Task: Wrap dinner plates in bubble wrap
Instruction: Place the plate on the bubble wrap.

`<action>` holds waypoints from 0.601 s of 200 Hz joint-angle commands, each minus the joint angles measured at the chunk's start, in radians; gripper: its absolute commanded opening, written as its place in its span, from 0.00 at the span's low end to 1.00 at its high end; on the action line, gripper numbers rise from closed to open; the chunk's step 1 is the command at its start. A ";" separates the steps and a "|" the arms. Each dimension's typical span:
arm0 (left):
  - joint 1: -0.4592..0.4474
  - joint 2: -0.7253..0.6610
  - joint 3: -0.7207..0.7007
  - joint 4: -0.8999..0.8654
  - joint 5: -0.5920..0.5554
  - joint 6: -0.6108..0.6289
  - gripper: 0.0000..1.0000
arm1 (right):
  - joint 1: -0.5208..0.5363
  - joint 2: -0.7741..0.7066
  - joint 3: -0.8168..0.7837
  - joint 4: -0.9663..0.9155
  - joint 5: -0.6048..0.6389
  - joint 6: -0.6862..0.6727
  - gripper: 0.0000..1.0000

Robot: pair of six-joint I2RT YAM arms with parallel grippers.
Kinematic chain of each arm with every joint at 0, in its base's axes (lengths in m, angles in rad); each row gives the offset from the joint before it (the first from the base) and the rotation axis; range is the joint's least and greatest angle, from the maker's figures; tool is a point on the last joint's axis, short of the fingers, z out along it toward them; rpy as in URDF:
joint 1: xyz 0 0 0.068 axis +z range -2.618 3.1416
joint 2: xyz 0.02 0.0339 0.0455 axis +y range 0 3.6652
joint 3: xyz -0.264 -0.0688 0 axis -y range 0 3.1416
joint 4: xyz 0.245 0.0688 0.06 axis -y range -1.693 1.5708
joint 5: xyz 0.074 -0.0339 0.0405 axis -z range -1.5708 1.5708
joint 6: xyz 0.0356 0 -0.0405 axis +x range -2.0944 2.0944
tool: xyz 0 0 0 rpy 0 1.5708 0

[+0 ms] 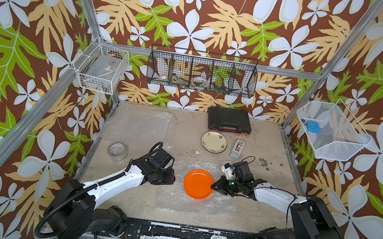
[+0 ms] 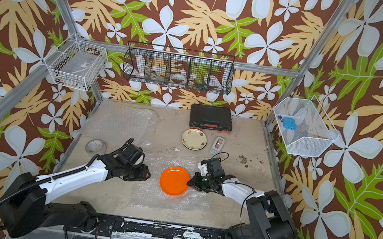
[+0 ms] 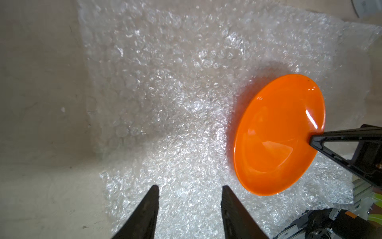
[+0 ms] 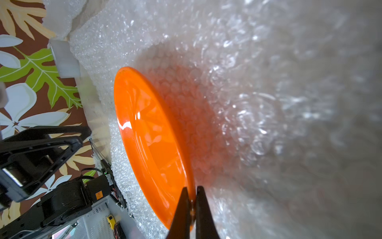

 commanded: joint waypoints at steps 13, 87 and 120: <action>0.000 0.072 -0.023 0.035 -0.008 0.009 0.50 | 0.013 0.036 0.015 0.065 -0.061 -0.011 0.03; 0.000 0.097 0.037 -0.024 -0.099 0.039 0.50 | 0.021 -0.074 0.111 -0.194 0.164 -0.195 0.52; -0.004 0.055 0.034 0.025 0.006 0.062 0.50 | 0.197 -0.137 0.211 -0.294 0.210 -0.511 0.56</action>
